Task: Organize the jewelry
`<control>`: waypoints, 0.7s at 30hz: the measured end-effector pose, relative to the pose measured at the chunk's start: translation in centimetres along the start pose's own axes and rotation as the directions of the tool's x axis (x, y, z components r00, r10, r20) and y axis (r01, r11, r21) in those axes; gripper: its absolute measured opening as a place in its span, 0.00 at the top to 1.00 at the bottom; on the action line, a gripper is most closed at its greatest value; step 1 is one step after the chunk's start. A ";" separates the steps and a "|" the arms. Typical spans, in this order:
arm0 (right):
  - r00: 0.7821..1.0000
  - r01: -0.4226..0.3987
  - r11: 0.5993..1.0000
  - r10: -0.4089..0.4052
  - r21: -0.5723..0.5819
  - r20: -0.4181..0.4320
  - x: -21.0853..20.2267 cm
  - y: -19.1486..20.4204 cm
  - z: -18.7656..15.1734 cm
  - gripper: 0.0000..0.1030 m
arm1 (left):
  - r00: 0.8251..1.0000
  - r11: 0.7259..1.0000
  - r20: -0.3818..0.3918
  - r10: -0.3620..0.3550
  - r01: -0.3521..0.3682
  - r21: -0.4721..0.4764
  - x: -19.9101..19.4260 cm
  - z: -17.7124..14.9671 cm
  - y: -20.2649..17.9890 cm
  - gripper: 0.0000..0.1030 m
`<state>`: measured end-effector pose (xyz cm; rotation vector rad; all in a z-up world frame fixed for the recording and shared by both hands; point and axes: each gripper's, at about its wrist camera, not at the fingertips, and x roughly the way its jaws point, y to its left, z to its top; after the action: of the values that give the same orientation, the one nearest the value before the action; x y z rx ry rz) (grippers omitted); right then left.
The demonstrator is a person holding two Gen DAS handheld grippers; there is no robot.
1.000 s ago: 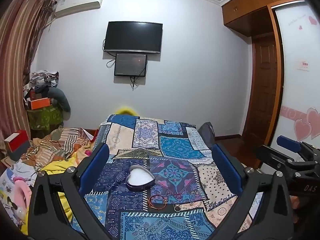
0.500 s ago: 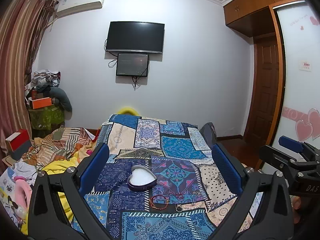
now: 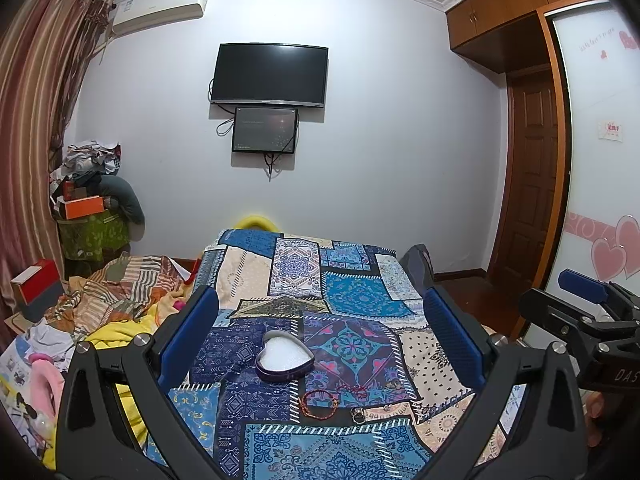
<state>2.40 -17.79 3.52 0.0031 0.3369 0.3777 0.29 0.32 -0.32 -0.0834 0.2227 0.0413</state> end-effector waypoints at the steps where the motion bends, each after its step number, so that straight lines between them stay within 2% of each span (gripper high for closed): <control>1: 1.000 0.000 1.000 0.000 0.000 0.000 0.0 0.0 0.0 0.00 | 1.000 1.000 0.000 0.000 0.000 0.000 0.0 0.0 0.0 0.00; 21: 1.000 0.000 1.000 0.000 -0.001 0.001 0.1 0.0 -0.1 0.00 | 1.000 1.000 0.003 0.004 -0.004 0.006 0.0 -0.2 -0.1 0.00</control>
<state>2.44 -17.81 3.43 0.0025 0.3361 0.3780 0.26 0.25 -0.53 -0.0770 0.2198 0.0447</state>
